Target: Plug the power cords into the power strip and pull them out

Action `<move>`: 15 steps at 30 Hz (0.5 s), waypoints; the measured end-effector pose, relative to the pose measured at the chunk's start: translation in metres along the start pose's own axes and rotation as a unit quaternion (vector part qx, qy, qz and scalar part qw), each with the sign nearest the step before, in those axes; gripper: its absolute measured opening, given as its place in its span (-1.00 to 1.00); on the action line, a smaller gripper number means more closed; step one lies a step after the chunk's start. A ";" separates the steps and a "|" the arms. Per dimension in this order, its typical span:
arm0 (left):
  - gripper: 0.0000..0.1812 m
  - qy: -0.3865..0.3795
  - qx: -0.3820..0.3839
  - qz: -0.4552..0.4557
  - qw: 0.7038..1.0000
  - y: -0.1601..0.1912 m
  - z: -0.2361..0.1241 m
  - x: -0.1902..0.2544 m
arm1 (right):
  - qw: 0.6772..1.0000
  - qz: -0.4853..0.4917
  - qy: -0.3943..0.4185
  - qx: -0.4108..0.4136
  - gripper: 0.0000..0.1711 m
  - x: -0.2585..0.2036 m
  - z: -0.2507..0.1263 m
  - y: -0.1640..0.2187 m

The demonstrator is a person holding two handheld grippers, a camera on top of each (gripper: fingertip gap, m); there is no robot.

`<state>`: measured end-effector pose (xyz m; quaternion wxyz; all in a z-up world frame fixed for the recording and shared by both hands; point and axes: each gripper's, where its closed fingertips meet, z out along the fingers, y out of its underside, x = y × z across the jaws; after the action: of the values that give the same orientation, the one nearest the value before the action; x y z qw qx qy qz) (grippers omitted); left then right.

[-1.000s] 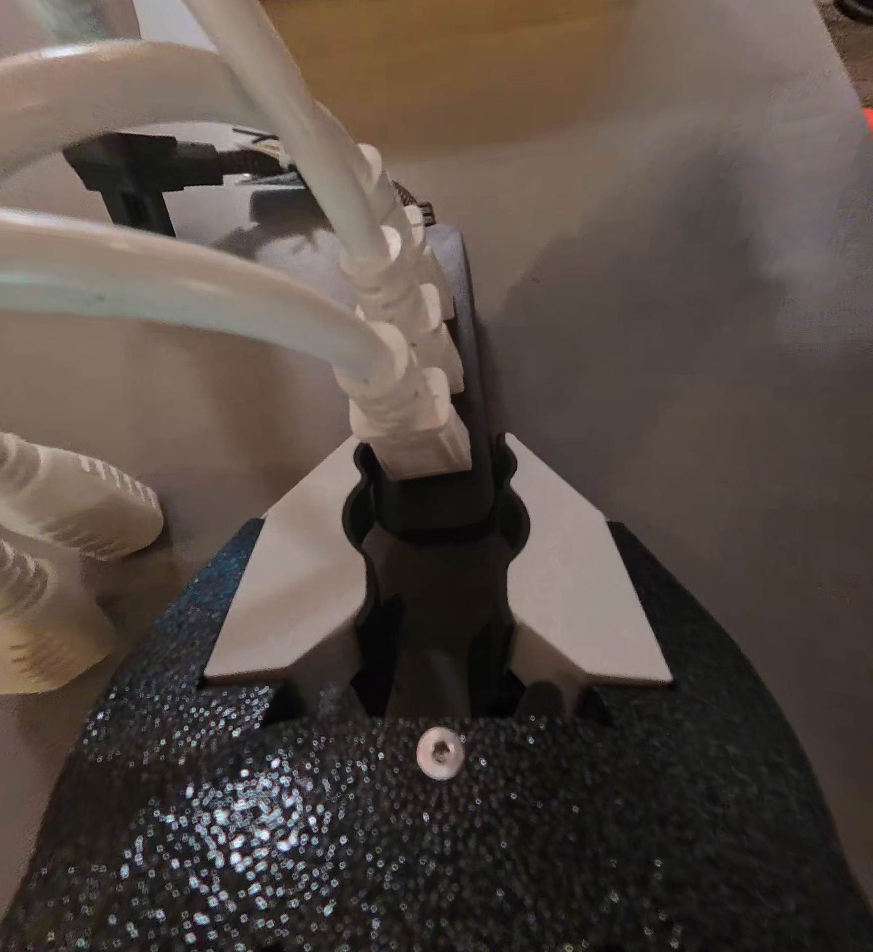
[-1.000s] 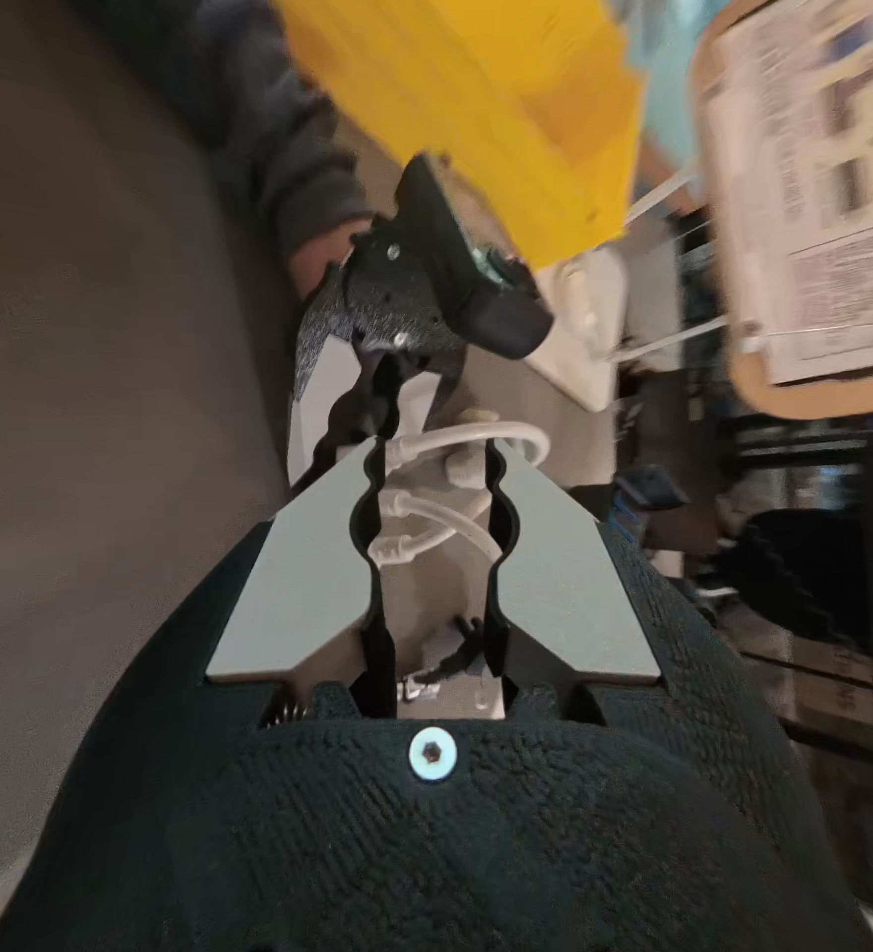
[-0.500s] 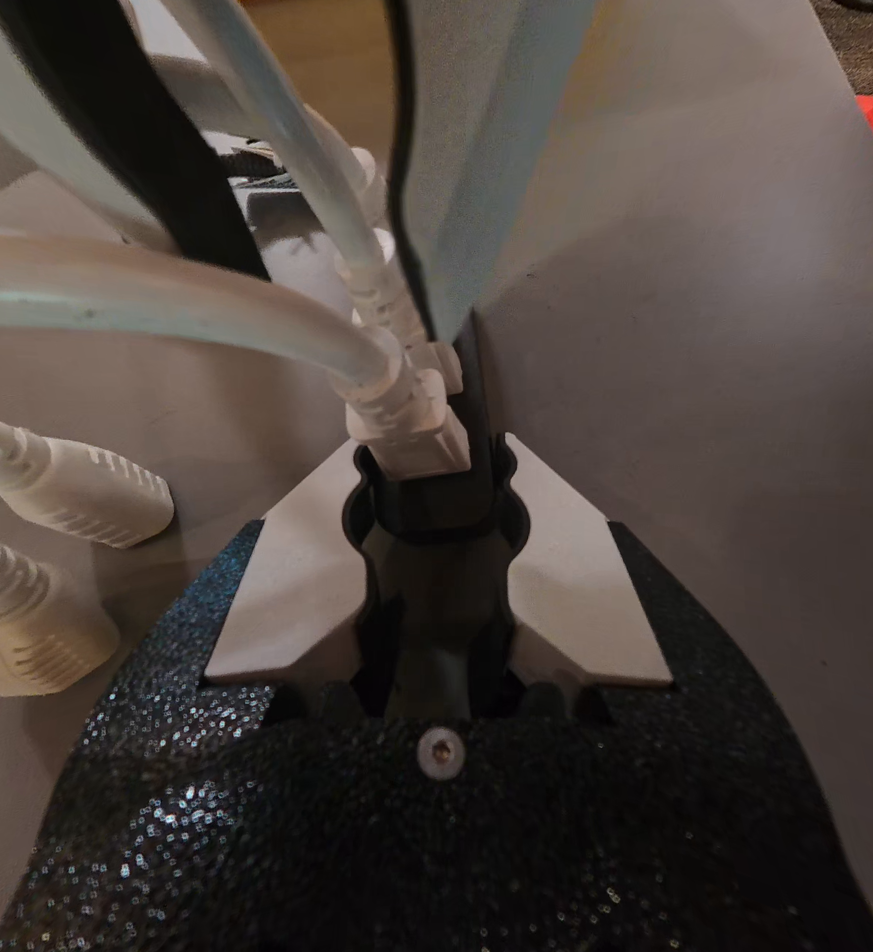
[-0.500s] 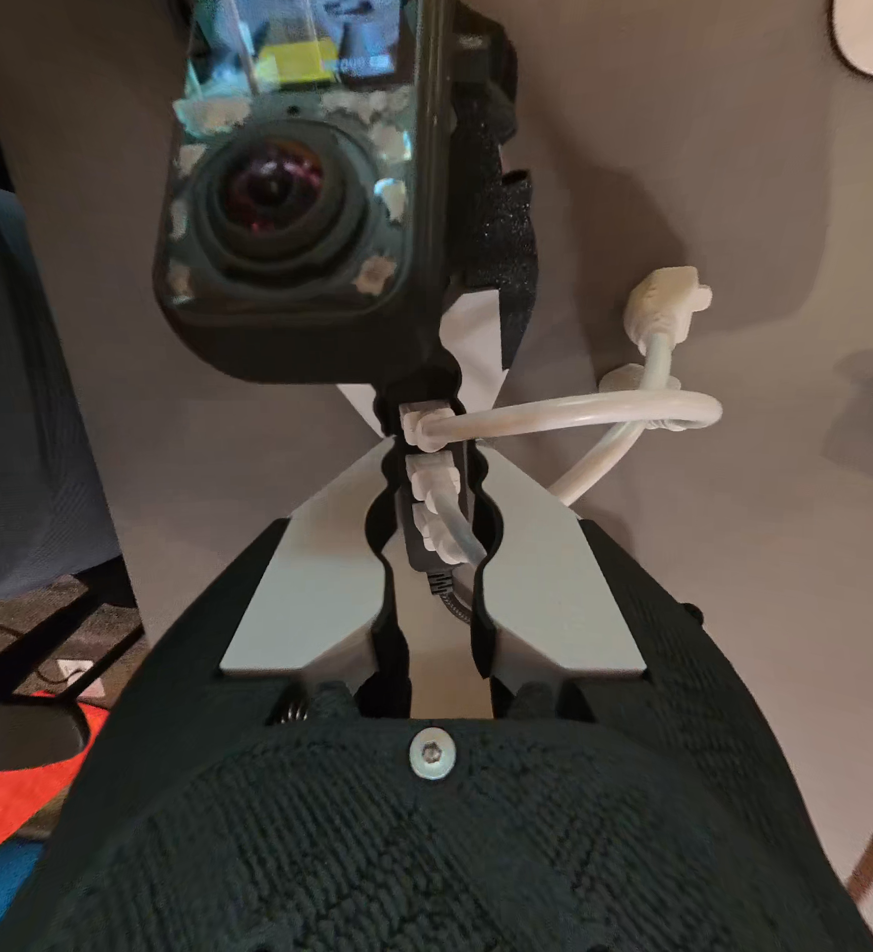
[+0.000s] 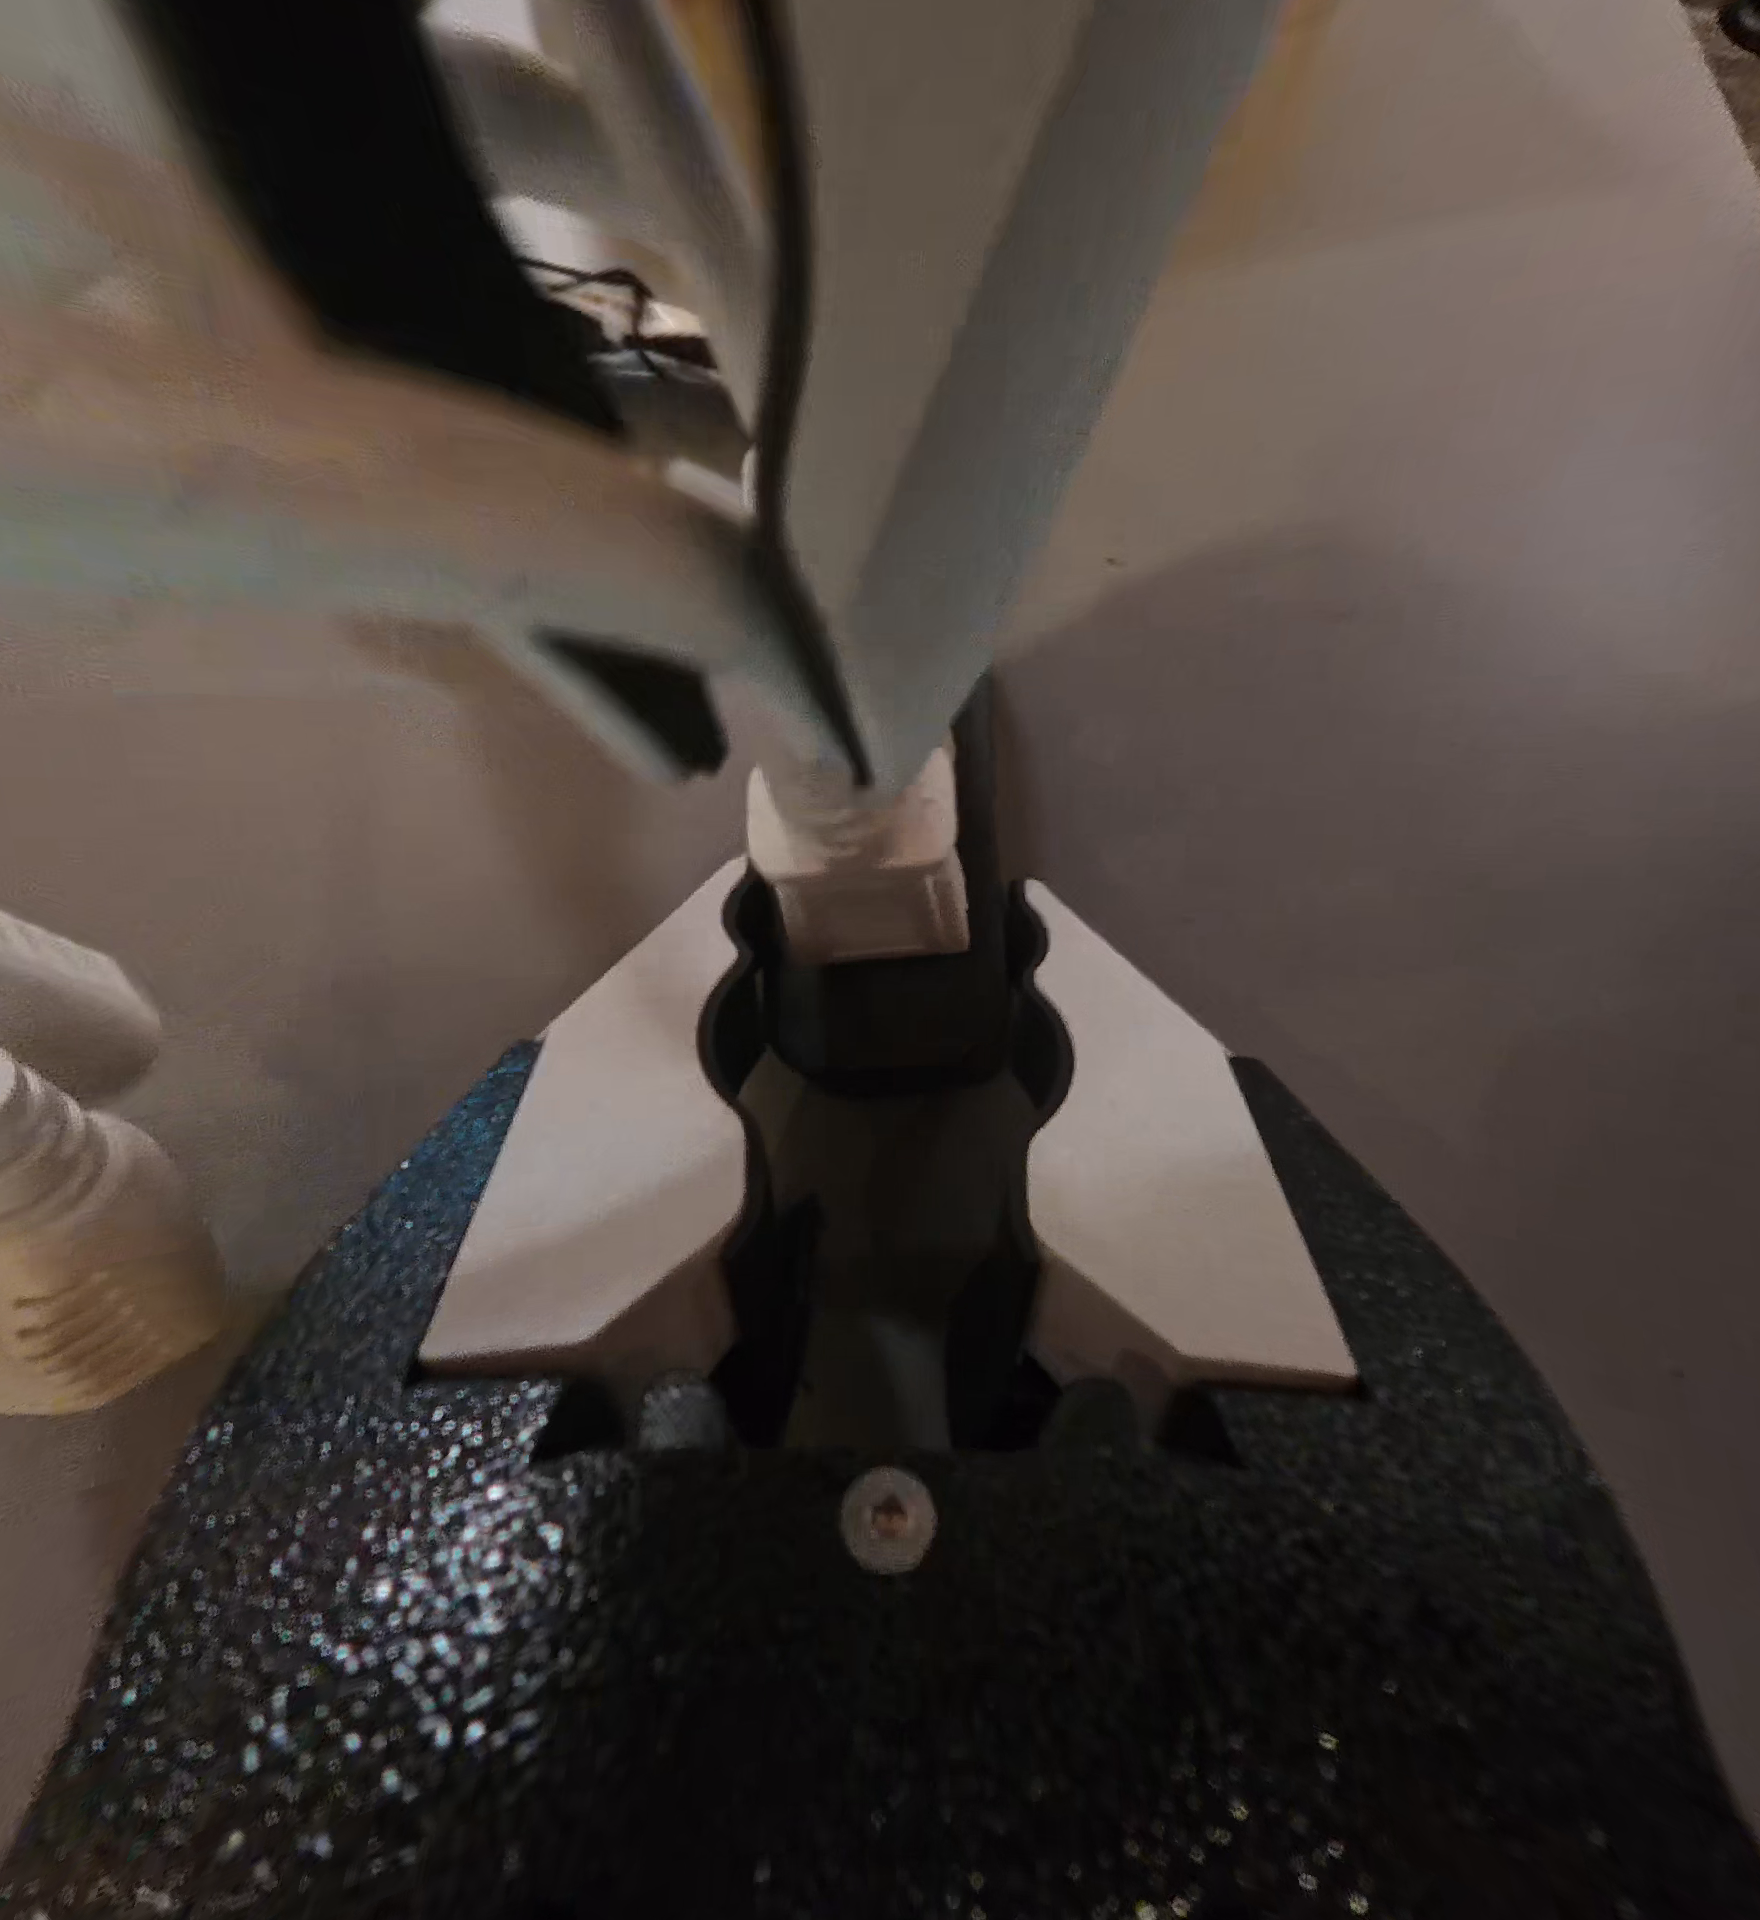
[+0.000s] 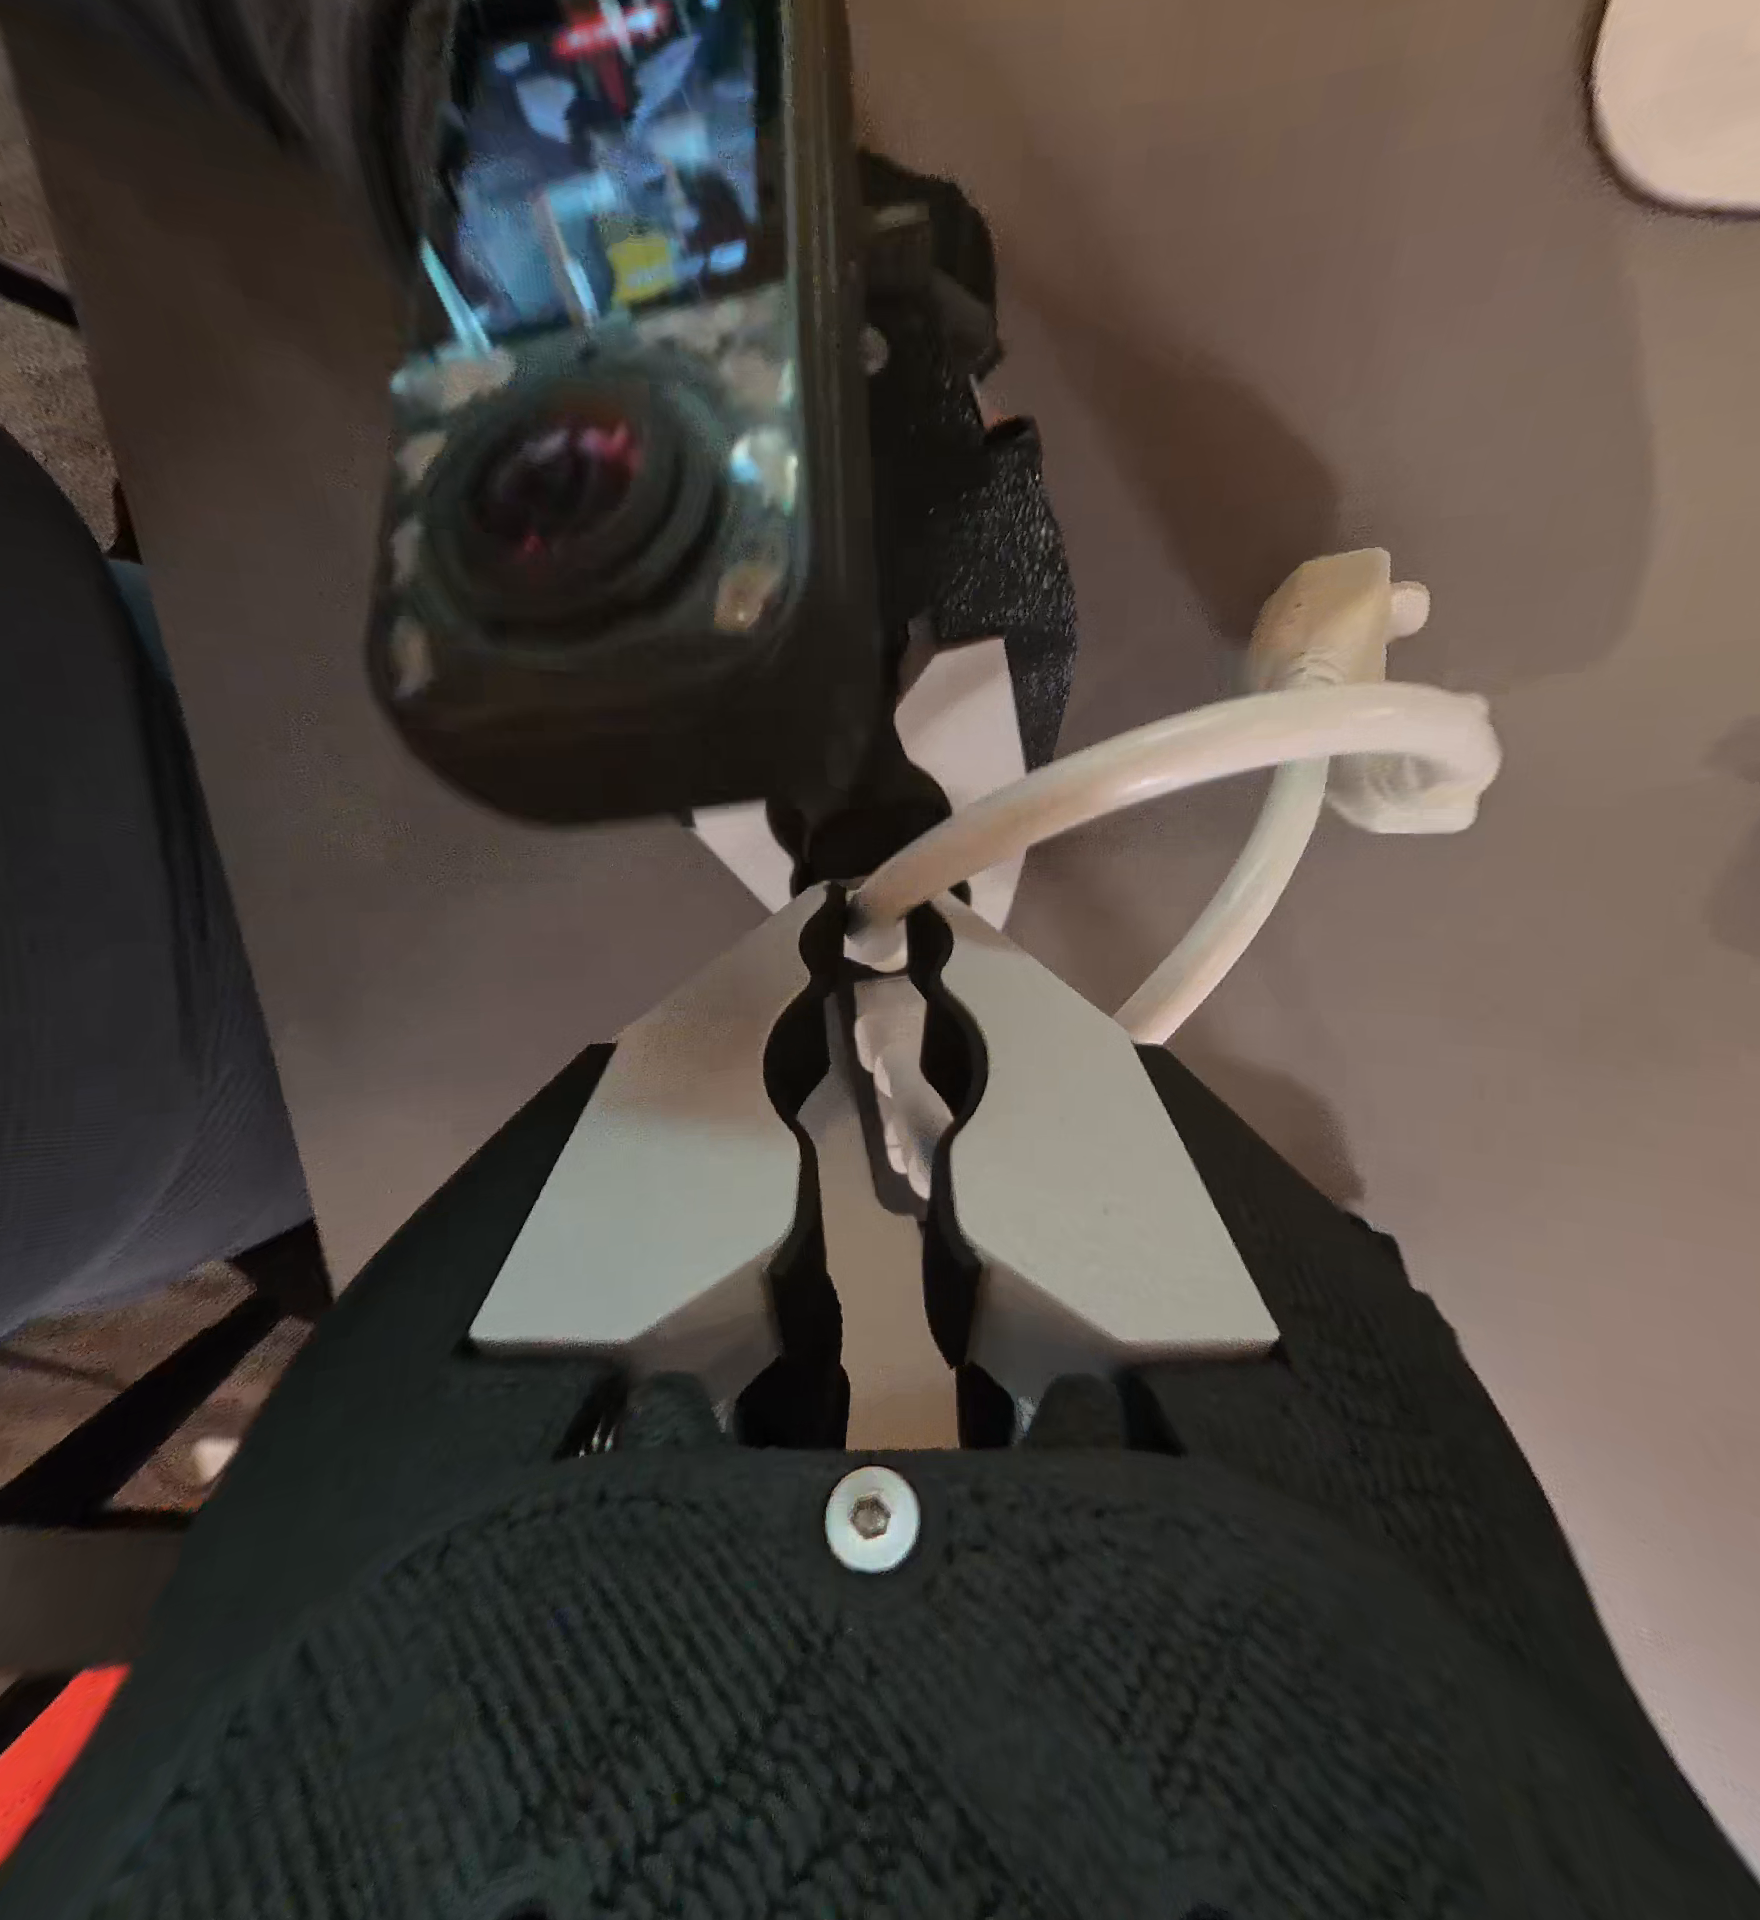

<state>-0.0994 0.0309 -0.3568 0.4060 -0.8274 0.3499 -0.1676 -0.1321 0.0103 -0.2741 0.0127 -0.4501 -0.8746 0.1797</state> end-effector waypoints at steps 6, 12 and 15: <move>-0.52 -0.017 0.031 -0.019 0.999 -0.007 -0.005 -0.008 | 0.992 -0.004 0.068 0.105 -0.92 0.002 -0.016 0.007; -0.52 -0.029 0.007 -0.003 1.000 -0.002 -0.001 -0.007 | 0.976 -0.078 0.154 0.135 -0.93 -0.005 -0.007 -0.004; -0.52 -0.018 0.042 -0.031 0.998 -0.010 -0.007 -0.010 | 0.970 -0.034 0.159 0.180 -0.92 0.003 -0.022 0.007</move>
<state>-0.1056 0.0385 -0.3447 0.4409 -0.8231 0.3096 -0.1795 -0.1240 0.0231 -0.2561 0.2386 -0.4336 -0.8294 0.2592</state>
